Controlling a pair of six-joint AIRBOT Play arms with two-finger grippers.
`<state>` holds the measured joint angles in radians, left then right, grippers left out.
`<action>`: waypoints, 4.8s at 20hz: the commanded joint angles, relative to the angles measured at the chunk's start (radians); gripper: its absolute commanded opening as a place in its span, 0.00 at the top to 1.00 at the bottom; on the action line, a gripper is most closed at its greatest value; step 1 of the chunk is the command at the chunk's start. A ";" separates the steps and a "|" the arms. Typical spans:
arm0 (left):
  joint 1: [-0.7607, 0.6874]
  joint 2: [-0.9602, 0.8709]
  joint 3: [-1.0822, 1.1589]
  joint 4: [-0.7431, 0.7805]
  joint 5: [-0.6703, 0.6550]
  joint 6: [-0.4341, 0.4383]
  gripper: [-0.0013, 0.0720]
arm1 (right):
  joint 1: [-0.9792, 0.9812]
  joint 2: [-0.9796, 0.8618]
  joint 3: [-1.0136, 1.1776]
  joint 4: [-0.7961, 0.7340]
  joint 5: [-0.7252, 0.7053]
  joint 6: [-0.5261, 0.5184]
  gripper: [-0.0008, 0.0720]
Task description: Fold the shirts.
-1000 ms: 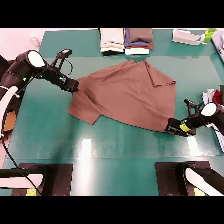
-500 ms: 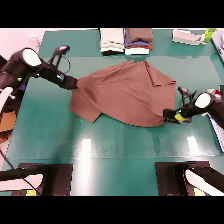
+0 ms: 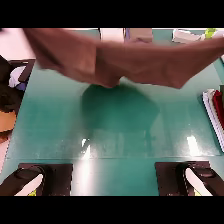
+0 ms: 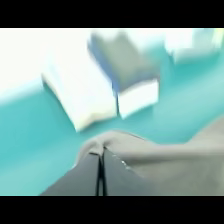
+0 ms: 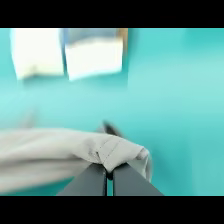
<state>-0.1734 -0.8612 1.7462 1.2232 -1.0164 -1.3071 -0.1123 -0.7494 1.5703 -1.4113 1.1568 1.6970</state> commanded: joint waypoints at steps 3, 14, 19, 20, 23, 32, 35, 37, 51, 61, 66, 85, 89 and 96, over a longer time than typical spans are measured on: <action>0.000 0.129 0.237 0.008 0.041 -0.002 0.95 | -0.122 0.018 0.384 -0.003 0.096 -0.031 0.97; 0.000 -0.253 0.276 0.132 -0.292 -0.054 0.95 | -0.122 -0.225 0.240 0.073 0.280 -0.072 0.97; 0.000 -0.676 0.241 0.132 -0.388 -0.054 0.95 | -0.018 -0.466 -0.019 0.072 0.205 -0.094 0.97; 0.000 -0.743 0.218 0.132 -0.373 -0.053 0.95 | -0.013 -0.518 -0.051 0.072 0.178 -0.094 0.97; 0.001 -0.904 0.162 0.132 -0.331 -0.053 0.95 | -0.011 -0.669 -0.087 0.074 0.107 -0.094 0.97; 0.036 -0.949 0.235 0.124 -0.470 -0.074 0.95 | -0.066 -0.708 -0.088 0.073 0.007 -0.163 0.97; 0.035 -0.949 0.154 0.100 -0.518 -0.114 0.95 | -0.112 -0.672 -0.148 0.072 0.030 -0.181 0.97; 0.029 -0.949 0.071 0.064 -0.502 -0.133 0.95 | -0.113 -0.653 -0.235 0.072 0.020 -0.193 0.97; 0.029 -0.840 -0.107 -0.010 -0.431 -0.161 0.42 | -0.097 -0.572 -0.436 0.076 -0.004 -0.200 0.47; 0.029 -0.298 -0.627 0.053 -0.328 -0.254 0.42 | -0.287 -0.193 -0.810 -0.073 0.187 -0.198 0.16; 0.029 -0.211 -0.920 0.052 -0.242 -0.275 0.42 | -0.301 -0.161 -1.015 -0.045 0.197 -0.193 0.18; -0.031 -0.042 -1.093 0.043 -0.299 -0.318 0.65 | -0.119 -0.161 -1.054 -0.024 0.098 -0.153 0.97; -0.253 -0.042 -1.170 0.041 -0.169 -0.425 0.43 | -0.119 -0.161 -1.054 -0.024 0.092 -0.153 0.97; -0.308 -0.043 -1.227 0.043 -0.073 -0.500 0.29 | -0.118 -0.161 -1.054 -0.024 0.092 -0.154 0.97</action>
<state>-0.4618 -0.9054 0.5488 1.2713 -1.1545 -1.7802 -0.2314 -0.9108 0.5163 -1.4357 1.2495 1.5429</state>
